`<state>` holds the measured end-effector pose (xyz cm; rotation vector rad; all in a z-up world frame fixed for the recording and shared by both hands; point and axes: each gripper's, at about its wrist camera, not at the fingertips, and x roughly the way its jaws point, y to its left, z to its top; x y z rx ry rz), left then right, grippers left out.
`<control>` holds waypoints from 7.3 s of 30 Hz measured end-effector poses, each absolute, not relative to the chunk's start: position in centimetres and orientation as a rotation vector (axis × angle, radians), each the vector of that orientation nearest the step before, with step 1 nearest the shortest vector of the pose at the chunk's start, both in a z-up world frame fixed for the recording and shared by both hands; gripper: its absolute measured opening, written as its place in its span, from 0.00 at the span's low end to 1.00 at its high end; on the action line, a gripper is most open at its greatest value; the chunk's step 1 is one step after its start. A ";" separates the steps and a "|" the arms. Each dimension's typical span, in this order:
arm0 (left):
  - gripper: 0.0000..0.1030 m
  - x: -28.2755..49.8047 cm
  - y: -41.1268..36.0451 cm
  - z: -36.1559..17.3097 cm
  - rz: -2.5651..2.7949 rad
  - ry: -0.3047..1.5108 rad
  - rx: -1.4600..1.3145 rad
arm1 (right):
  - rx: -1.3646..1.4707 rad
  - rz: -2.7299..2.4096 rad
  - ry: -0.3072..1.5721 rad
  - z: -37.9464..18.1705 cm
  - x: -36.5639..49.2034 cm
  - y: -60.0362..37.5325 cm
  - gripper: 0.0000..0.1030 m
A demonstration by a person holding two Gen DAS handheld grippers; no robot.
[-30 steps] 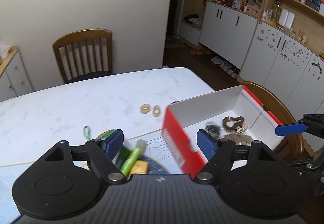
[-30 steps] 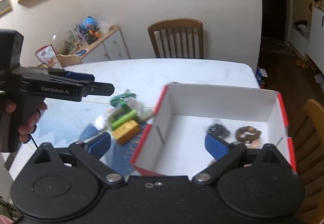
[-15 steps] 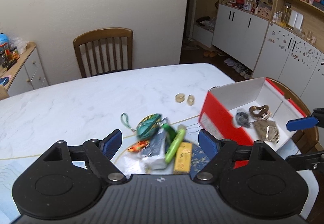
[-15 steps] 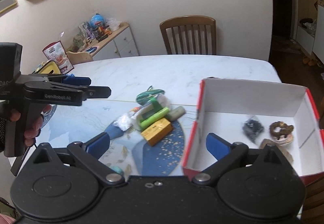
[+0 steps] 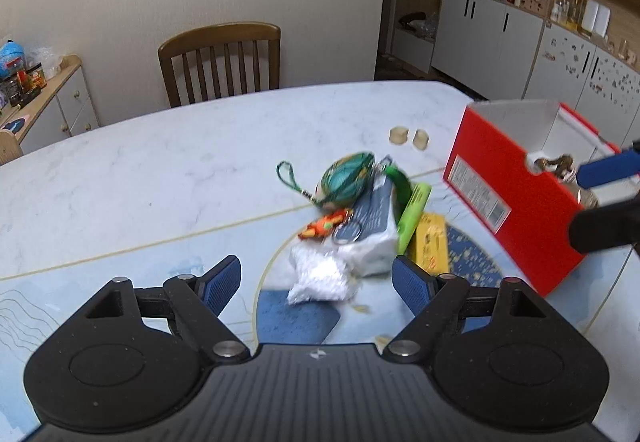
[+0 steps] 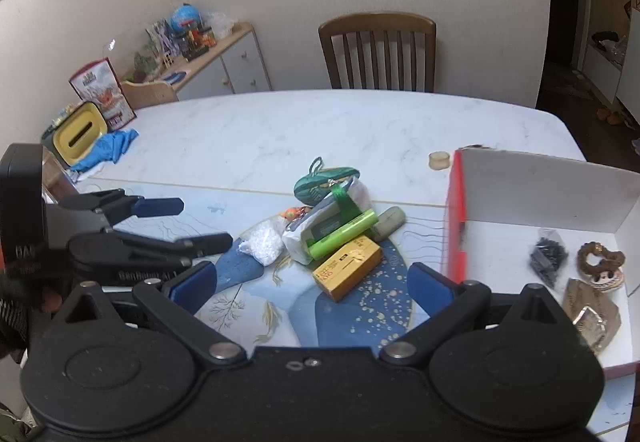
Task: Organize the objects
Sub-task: 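Grasp the clear white bead bag with the left tool while the right tool grasps the yellow box, then carry the white bead bag with the left tool while the right tool carries the yellow box into the box, then open the left tool releasing the bead bag while the right tool releases the yellow box, then withdraw both tools from the box back toward the item pile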
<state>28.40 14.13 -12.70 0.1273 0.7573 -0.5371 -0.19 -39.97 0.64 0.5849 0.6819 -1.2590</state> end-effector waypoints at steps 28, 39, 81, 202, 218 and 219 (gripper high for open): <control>0.80 32.3 12.5 -19.1 -0.555 0.807 0.115 | 0.749 -1.465 0.913 -8.7 1.8 -48.8 0.75; 0.80 33.6 12.6 -19.9 -0.582 0.856 0.052 | 0.832 -1.464 0.911 -9.6 1.4 -50.4 0.68; 0.40 27.5 15.3 -15.3 -0.587 0.866 -0.026 | 0.969 -1.406 0.725 -5.1 -0.2 -41.4 0.28; 0.61 26.9 -17.4 -9.2 -0.697 1.092 0.249 | 0.771 -1.373 0.632 4.4 -27.8 -40.3 0.68; 0.66 25.0 -8.5 -4.4 -0.716 0.972 0.106 | 0.696 -1.345 0.613 6.9 -22.9 -36.6 0.84; 0.67 25.0 -7.8 -4.4 -0.710 0.968 0.101 | 0.691 -1.337 0.615 6.9 -22.3 -36.4 0.85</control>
